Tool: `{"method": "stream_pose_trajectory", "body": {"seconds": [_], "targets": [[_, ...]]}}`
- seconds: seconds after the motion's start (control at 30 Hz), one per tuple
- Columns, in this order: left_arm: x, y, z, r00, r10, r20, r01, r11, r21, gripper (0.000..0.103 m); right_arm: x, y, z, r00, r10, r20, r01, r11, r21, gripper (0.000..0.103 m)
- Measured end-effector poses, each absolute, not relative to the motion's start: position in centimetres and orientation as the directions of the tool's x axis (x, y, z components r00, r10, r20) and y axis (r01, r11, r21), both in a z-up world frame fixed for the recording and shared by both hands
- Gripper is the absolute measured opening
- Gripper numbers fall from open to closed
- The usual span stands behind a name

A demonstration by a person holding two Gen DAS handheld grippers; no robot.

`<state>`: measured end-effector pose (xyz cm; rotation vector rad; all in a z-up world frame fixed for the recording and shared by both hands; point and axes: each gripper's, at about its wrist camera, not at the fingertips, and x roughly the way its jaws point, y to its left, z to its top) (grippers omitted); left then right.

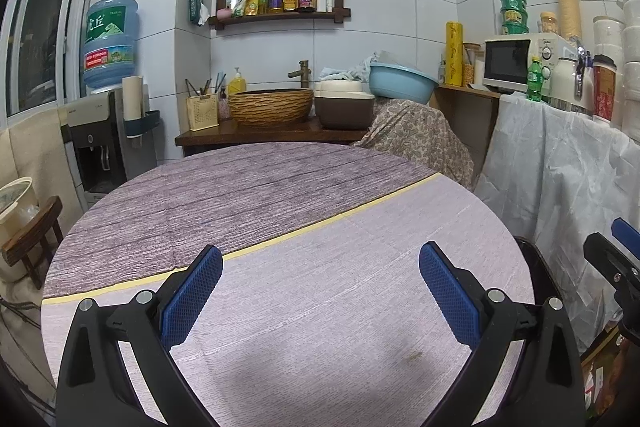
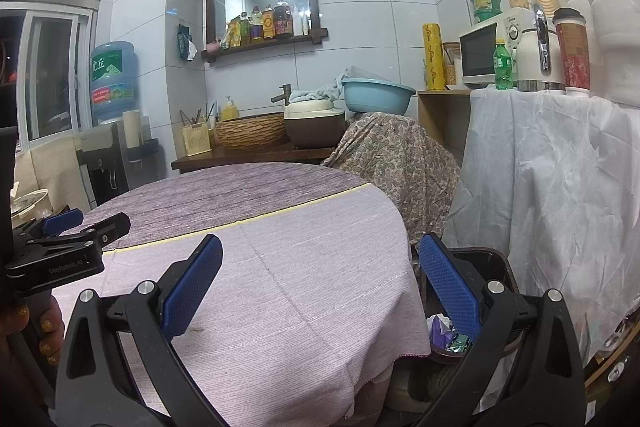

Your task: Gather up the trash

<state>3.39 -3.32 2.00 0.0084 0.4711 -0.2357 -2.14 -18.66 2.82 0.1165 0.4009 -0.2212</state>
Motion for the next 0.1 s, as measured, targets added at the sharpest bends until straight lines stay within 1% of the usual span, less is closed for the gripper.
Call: {"method": "stream_pose_trajectory", "body": {"seconds": [0.1], "targets": [[3.22, -3.25, 2.15, 0.872, -0.213, -0.440, 0.216, 0.975, -0.045, 0.098, -2.20, -18.75, 2.88, 0.897, -0.191, -0.398, 0.236, 0.969, 0.067, 0.097]]}}
